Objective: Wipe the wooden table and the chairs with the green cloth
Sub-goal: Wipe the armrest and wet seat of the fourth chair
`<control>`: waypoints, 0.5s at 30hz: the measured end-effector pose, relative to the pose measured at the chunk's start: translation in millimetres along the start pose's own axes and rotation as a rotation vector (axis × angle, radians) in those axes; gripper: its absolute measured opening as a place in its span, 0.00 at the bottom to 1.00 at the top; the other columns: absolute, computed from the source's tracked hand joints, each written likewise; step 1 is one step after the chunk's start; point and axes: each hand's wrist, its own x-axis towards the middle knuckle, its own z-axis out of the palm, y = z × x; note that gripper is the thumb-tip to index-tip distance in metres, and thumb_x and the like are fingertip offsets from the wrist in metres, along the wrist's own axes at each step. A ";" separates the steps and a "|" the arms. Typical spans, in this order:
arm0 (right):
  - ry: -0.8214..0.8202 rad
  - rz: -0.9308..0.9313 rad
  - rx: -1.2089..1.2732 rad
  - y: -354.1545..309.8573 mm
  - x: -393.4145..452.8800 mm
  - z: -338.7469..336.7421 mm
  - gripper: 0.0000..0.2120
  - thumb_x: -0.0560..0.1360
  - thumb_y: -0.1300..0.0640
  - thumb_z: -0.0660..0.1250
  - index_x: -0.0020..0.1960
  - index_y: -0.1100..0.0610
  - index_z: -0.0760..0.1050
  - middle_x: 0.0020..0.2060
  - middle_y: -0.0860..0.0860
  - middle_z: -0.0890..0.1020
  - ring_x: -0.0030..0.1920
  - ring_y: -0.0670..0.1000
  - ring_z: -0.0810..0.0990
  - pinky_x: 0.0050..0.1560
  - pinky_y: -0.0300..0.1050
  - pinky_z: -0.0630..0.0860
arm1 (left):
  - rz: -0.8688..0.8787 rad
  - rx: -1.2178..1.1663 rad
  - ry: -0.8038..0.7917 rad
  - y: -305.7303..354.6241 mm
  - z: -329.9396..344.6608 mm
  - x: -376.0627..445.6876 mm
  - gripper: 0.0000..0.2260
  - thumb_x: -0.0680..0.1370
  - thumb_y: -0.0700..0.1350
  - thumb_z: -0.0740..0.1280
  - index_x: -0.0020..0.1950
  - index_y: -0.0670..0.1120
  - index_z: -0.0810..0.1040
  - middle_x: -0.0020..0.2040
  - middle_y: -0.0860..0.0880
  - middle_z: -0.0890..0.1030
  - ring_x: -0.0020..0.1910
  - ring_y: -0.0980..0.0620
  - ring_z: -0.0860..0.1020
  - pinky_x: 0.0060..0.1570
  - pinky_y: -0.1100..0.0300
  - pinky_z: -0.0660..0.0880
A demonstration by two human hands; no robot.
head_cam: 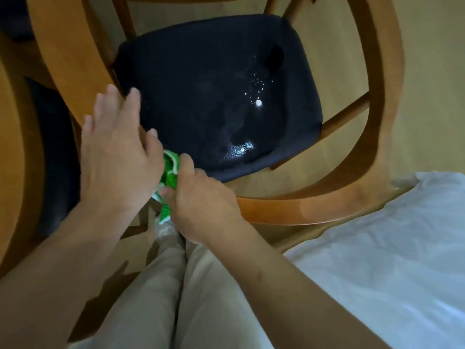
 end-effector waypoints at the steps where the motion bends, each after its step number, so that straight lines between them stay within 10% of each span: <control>1: 0.028 0.002 0.038 -3.2 2.1 2.2 0.20 0.81 0.44 0.56 0.67 0.54 0.57 0.54 0.55 0.75 0.53 0.60 0.76 0.44 0.50 0.64 | -0.043 0.102 -0.070 -5.6 -1.2 0.4 0.27 0.81 0.47 0.60 0.78 0.42 0.55 0.77 0.40 0.57 0.77 0.43 0.54 0.74 0.45 0.55; 5: -0.062 0.042 -0.089 10.2 0.8 -14.3 0.15 0.81 0.42 0.57 0.54 0.53 0.61 0.46 0.52 0.73 0.52 0.58 0.76 0.43 0.49 0.64 | -0.065 0.245 -0.226 -10.2 -2.2 -16.2 0.27 0.82 0.50 0.52 0.78 0.37 0.52 0.78 0.37 0.53 0.77 0.40 0.52 0.74 0.45 0.55; 9: -0.207 0.113 -0.279 32.2 -9.9 -34.0 0.21 0.80 0.39 0.56 0.62 0.54 0.68 0.51 0.52 0.75 0.52 0.54 0.75 0.45 0.46 0.64 | -0.017 0.236 -0.268 -5.7 -3.1 -31.0 0.26 0.83 0.48 0.49 0.78 0.40 0.51 0.78 0.39 0.52 0.78 0.43 0.50 0.74 0.49 0.52; 15: -0.037 -0.031 -0.211 9.7 -7.9 -3.3 0.31 0.80 0.39 0.53 0.76 0.54 0.49 0.60 0.54 0.75 0.57 0.56 0.77 0.44 0.47 0.67 | 0.034 -0.074 -0.294 -4.8 -2.4 -50.2 0.28 0.82 0.41 0.56 0.79 0.46 0.48 0.79 0.46 0.53 0.77 0.54 0.49 0.74 0.60 0.43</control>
